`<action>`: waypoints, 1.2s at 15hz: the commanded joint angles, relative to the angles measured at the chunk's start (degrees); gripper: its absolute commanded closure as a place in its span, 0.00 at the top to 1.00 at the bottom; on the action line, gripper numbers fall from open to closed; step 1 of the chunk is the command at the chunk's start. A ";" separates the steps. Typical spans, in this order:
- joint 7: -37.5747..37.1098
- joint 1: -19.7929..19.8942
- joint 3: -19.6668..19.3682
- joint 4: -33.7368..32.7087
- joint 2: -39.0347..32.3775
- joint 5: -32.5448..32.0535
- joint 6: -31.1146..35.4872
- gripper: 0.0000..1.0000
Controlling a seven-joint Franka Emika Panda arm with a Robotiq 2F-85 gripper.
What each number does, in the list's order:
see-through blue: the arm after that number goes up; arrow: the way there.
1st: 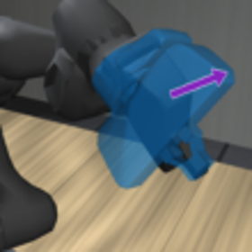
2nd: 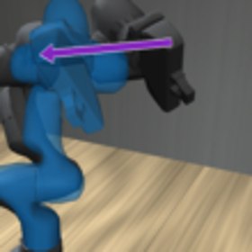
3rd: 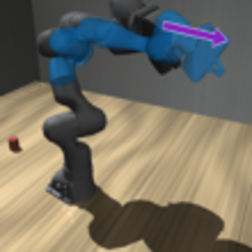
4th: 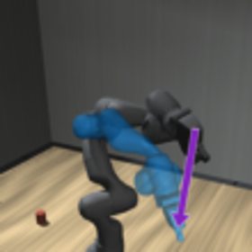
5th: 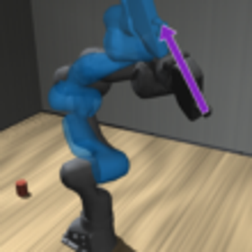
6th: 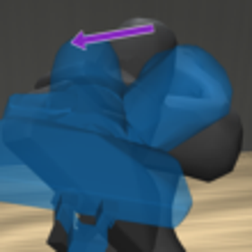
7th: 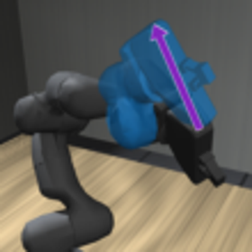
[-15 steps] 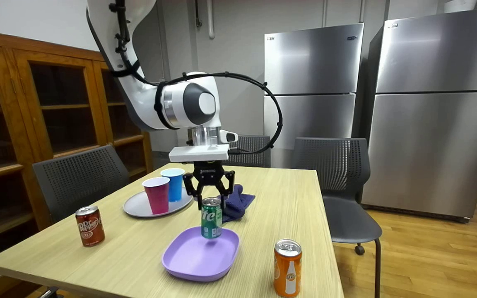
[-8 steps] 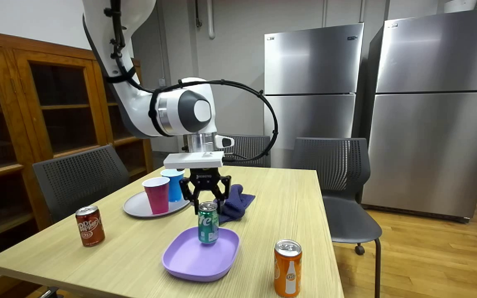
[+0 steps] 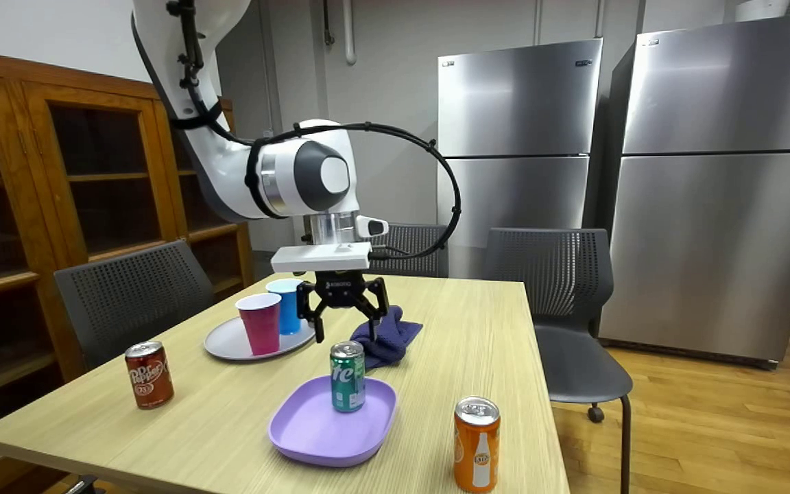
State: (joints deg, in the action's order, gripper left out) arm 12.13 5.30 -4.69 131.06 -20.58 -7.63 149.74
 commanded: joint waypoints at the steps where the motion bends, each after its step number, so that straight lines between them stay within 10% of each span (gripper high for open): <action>1: 1.05 0.49 -0.34 -0.68 3.97 -1.13 -4.85 1.00; 18: 18.41 9.76 -2.01 -5.53 1.73 3.18 -8.50 1.00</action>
State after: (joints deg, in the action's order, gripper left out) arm 30.76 14.62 -7.16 125.57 -18.92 -4.19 141.38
